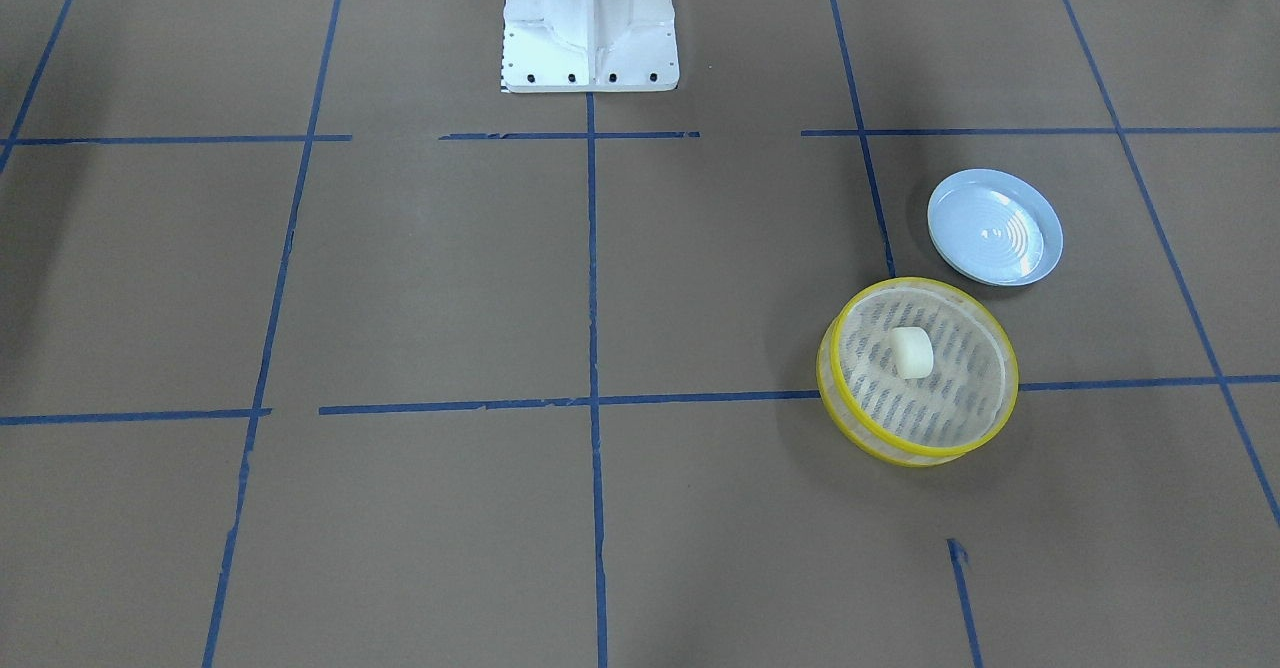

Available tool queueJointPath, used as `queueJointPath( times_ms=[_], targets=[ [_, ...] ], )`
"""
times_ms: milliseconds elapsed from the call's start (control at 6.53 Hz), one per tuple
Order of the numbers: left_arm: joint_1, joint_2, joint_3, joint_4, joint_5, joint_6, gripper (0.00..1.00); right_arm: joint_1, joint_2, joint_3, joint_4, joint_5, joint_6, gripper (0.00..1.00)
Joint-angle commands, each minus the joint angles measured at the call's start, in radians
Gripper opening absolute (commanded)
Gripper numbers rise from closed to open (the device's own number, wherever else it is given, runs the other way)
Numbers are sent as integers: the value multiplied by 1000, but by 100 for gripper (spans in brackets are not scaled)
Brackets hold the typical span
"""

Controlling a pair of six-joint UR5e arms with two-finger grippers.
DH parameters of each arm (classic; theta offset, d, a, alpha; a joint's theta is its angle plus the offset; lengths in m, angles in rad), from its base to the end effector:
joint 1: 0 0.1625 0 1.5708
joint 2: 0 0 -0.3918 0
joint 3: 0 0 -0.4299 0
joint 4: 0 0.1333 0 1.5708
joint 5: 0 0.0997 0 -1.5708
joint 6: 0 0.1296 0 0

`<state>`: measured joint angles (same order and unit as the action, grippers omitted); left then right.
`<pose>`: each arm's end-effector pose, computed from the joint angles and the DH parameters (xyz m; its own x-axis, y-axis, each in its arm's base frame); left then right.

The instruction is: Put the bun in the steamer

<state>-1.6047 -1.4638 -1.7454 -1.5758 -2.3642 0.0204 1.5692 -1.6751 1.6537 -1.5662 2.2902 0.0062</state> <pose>-0.0576 -0.4914 0.6064 0.7033 0.0482 -0.7092 0.0195 0.9960 0.0870 0.0471 -0.4871 0.6605 0.7522 0.0161 0.6587 -0.0031 0.9998 -0.0209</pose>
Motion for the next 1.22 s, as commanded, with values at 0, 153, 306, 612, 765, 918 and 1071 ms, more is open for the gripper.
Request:
queueJointPath(
  times_ms=[0,153,306,612,765,918,1071],
  targets=[
    [-9,-3,-9,14,-15,3,100,0,0,0,0,0,0,100],
    [-9,-3,-5,16,-15,33,100,0,0,0,0,0,0,100],
    [-20,-3,-2,39,-15,33,100,0,0,0,0,0,0,100],
    [-38,-10,-5,56,-15,33,100,0,0,0,0,0,0,100],
    [-43,-10,-8,56,-15,33,100,0,0,0,0,0,0,100],
    [-43,-12,-8,56,-15,33,100,0,0,0,0,0,0,100],
    [-41,-15,-6,60,-15,33,100,0,0,0,0,0,0,100]
  ],
)
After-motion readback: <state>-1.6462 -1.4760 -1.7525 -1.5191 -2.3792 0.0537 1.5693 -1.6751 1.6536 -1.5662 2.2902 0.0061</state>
